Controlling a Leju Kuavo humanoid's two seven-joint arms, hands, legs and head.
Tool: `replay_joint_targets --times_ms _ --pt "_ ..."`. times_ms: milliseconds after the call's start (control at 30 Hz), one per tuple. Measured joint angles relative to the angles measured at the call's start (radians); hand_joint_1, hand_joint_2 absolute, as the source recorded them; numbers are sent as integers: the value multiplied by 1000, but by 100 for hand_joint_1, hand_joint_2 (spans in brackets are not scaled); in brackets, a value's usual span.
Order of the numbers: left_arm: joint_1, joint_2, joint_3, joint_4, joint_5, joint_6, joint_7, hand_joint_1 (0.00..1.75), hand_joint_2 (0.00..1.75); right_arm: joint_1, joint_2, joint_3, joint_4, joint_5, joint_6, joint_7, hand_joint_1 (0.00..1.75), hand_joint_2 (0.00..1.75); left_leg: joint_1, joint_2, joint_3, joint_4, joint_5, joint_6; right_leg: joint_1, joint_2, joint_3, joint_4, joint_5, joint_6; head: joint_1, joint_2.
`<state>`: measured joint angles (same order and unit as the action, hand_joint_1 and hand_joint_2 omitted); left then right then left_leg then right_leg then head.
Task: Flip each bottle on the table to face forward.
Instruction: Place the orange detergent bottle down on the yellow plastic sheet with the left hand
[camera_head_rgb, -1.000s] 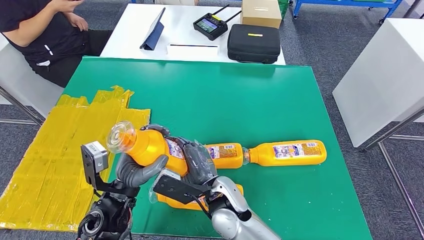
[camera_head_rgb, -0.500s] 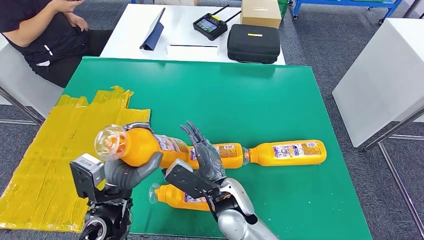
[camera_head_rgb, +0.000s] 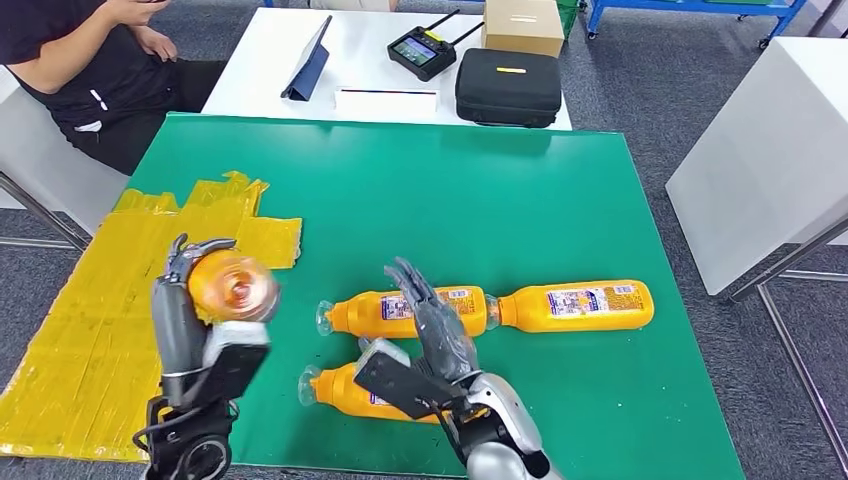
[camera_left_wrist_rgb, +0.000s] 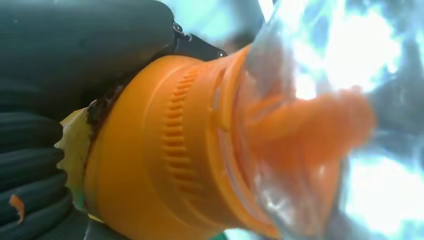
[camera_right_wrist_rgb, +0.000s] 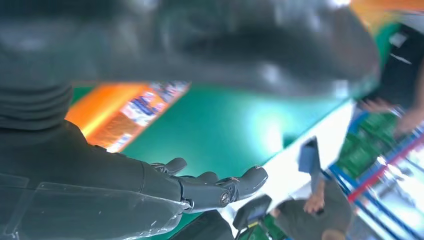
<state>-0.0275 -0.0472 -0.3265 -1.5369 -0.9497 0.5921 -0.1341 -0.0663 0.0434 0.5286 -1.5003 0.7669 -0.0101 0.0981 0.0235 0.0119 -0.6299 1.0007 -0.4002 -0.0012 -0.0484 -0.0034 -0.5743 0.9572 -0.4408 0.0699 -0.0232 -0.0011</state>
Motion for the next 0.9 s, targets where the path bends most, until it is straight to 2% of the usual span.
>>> replay_joint_targets --times_ms 100,367,433,500,567,900 --pt "-54 16 25 134 -147 47 62 175 175 26 -26 22 -27 42 36 21 0 0 0 1 0 0 0 0 0 1 0 0 0 0 0 0" --pt "-172 53 73 421 -290 78 164 174 175 65 -85 97 -45 84 90 15 0 0 0 1 0 0 1 0 0 1 0 0 1 0 0 0" --pt "-195 62 91 495 -314 85 182 89 175 79 -97 120 -47 105 103 15 0 0 0 1 0 0 0 0 0 1 0 0 1 0 0 0" --pt "-206 67 111 550 -325 79 189 2 87 91 -105 136 -52 125 114 24 0 0 0 1 0 0 0 0 0 1 0 0 0 0 0 0" --pt "-208 71 130 586 -327 67 193 0 0 99 -114 144 -53 139 121 37 0 0 0 1 0 0 0 0 0 1 0 0 0 0 0 0" --pt "-209 79 196 658 -320 21 190 0 0 112 -142 145 -52 245 127 106 0 0 0 1 -1 0 0 0 0 1 0 0 0 0 0 0"
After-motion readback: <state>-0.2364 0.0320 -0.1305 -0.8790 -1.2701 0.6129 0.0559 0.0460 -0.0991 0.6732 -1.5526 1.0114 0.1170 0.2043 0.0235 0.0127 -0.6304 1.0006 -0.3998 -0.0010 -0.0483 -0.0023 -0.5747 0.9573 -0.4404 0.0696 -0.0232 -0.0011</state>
